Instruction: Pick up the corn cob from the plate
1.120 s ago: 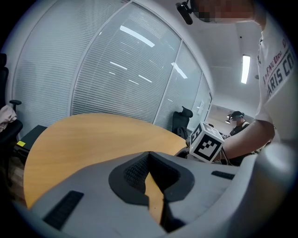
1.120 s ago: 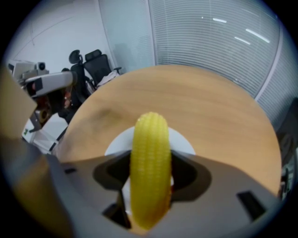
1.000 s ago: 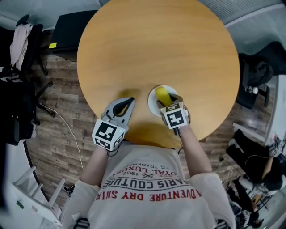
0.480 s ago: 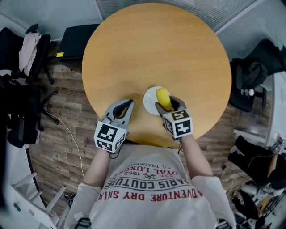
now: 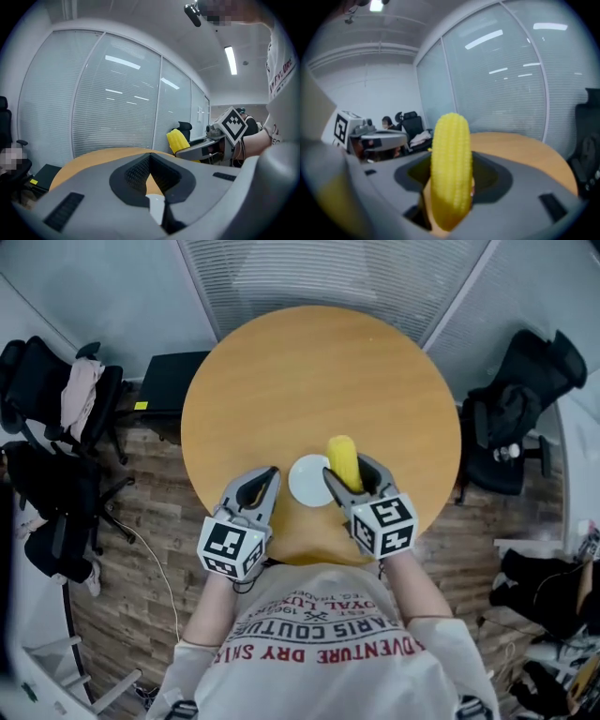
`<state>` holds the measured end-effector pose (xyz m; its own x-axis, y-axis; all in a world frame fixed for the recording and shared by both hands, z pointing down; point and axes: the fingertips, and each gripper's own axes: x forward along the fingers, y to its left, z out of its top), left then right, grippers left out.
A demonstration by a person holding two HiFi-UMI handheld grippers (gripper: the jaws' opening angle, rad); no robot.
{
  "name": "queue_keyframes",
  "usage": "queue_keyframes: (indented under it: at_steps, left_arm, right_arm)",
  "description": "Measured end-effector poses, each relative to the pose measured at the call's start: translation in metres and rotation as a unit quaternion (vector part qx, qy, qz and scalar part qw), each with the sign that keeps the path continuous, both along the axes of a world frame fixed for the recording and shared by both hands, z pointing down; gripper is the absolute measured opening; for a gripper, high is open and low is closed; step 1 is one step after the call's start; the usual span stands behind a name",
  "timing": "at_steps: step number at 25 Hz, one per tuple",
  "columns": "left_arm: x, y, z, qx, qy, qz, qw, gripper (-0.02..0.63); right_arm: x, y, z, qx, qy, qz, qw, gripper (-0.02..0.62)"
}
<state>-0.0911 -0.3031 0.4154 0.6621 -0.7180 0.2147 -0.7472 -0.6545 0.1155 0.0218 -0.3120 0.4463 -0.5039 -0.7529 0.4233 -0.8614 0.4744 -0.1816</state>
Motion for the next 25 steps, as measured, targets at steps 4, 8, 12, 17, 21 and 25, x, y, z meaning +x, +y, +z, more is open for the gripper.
queue_keyframes:
  at_steps: [4, 8, 12, 17, 21, 25]
  left_arm:
    - [0.008, -0.001, -0.026, 0.034, -0.002, -0.009, 0.9994, 0.031]
    - [0.012, 0.0, -0.042, 0.058, -0.002, -0.02, 0.9981, 0.031]
    - [0.017, 0.004, -0.053, 0.075, 0.002, -0.027, 0.9968, 0.031]
    - [0.016, 0.007, -0.056, 0.079, 0.002, -0.04, 0.9961, 0.031]
    - [0.014, 0.007, -0.056, 0.079, 0.001, -0.054, 0.9955, 0.031]
    - [0.012, 0.007, -0.055, 0.079, -0.005, -0.055, 0.9954, 0.031]
  right_arm:
    - [0.013, 0.004, -0.034, 0.083, -0.017, 0.019, 0.996, 0.268]
    - [0.02, 0.01, -0.053, 0.123, -0.027, 0.022, 0.992, 0.268]
    - [0.025, 0.015, -0.066, 0.141, -0.035, 0.017, 0.989, 0.268]
    - [0.031, 0.018, -0.071, 0.148, -0.039, 0.017, 0.988, 0.268]
    - [0.033, 0.02, -0.071, 0.154, -0.036, 0.012, 0.987, 0.268]
    - [0.03, 0.019, -0.072, 0.161, -0.03, 0.008, 0.987, 0.268]
